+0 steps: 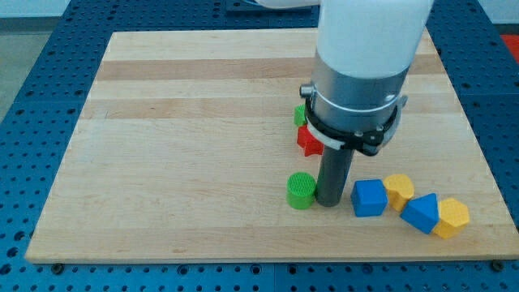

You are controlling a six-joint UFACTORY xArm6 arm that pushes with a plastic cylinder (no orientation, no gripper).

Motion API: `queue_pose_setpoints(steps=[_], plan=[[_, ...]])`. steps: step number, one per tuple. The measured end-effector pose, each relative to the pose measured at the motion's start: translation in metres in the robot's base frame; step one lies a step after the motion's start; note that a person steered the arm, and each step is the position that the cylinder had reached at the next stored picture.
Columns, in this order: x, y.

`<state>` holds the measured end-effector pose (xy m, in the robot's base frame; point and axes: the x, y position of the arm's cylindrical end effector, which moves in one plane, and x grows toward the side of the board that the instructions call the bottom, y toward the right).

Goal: Push green circle along with red circle towards top right

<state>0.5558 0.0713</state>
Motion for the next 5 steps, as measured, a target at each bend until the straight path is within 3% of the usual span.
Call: queue_pose_setpoints(steps=[3,5], plan=[[0.05,-0.021],[0.016,-0.055]])
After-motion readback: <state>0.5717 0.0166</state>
